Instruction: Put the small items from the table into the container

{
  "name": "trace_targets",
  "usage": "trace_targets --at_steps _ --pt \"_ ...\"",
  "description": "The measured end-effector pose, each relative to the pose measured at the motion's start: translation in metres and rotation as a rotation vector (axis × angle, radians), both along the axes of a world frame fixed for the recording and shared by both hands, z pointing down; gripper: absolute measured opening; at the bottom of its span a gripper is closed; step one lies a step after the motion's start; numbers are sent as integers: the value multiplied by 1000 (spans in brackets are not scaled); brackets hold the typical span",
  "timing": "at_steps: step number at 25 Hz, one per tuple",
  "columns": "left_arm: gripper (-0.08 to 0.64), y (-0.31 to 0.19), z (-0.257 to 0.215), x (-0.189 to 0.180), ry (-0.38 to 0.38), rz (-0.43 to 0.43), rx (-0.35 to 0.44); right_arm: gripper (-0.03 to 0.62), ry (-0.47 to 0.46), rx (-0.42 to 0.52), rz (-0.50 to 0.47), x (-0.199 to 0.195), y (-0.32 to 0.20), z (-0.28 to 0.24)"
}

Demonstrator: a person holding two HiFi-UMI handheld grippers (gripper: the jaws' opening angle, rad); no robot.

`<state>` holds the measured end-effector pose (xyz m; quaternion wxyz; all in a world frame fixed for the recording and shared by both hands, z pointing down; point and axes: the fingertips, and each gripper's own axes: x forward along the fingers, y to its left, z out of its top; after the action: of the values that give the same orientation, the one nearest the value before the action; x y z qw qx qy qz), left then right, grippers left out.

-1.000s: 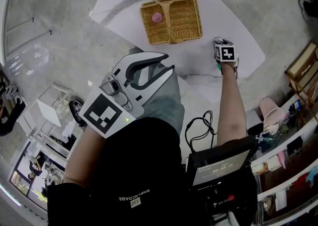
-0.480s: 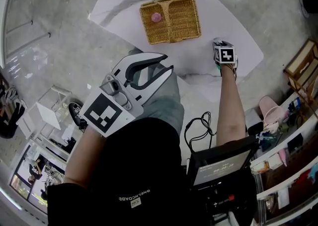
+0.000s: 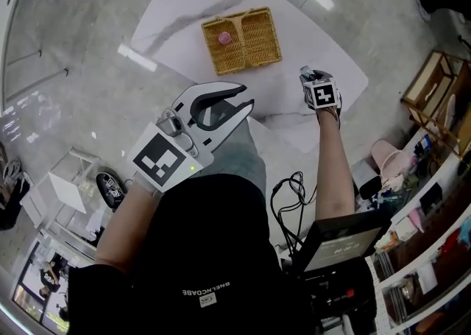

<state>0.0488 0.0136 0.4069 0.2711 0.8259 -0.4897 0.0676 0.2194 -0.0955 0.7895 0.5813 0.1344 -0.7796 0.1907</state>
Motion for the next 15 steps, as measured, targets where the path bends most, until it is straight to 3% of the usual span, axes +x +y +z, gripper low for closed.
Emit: trace_targets --at_steps 8,15 --pt "66 21 -26 -27 4 20 55 181 -75 8 -39 -42 18 -101" --pt "66 26 -35 -54 23 17 105 181 -112 33 -131 -85 33 -184"
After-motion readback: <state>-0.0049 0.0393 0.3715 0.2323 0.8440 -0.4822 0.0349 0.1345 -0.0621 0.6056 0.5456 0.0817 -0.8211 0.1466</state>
